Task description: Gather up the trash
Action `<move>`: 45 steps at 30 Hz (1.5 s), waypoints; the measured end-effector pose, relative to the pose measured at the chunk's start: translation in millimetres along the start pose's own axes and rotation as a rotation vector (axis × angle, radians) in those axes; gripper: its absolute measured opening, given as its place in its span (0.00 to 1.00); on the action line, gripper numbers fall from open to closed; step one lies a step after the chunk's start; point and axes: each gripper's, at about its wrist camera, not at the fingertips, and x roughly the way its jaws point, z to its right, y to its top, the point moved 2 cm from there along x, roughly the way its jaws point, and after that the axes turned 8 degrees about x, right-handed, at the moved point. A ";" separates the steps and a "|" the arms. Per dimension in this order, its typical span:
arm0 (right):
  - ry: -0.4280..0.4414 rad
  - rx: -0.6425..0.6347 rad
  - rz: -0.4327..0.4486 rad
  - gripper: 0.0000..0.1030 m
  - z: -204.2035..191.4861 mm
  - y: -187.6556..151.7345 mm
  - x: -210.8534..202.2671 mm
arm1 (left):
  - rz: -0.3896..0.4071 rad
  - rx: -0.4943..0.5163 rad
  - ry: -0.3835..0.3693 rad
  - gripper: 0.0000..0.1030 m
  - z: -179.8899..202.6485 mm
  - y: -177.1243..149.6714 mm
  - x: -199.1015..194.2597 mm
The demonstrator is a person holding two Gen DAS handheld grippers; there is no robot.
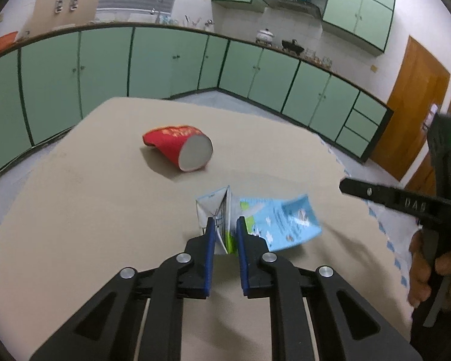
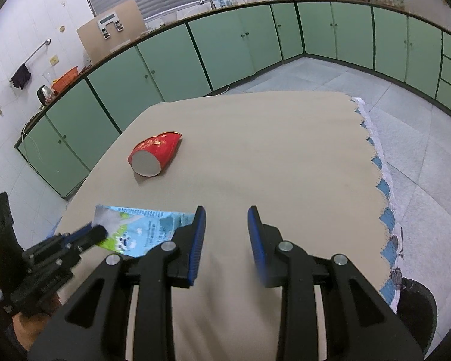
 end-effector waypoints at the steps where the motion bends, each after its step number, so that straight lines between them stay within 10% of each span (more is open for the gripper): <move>1: 0.000 0.000 0.000 0.29 0.1 -0.1 -0.3 | 0.004 -0.004 0.002 0.13 -2.5 0.9 -1.1; 11: 0.003 -0.008 -0.001 0.29 -6.5 -1.8 1.1 | -0.042 -0.011 -0.010 0.14 -7.2 -12.9 2.4; 23: -0.002 -0.012 0.001 0.29 -9.2 -4.0 -1.2 | -0.025 0.017 0.013 0.50 -16.2 -10.4 0.8; 45: 0.008 -0.013 -0.015 0.29 -9.7 -19.0 -10.1 | -0.140 -0.036 0.055 0.50 -6.8 -41.7 2.8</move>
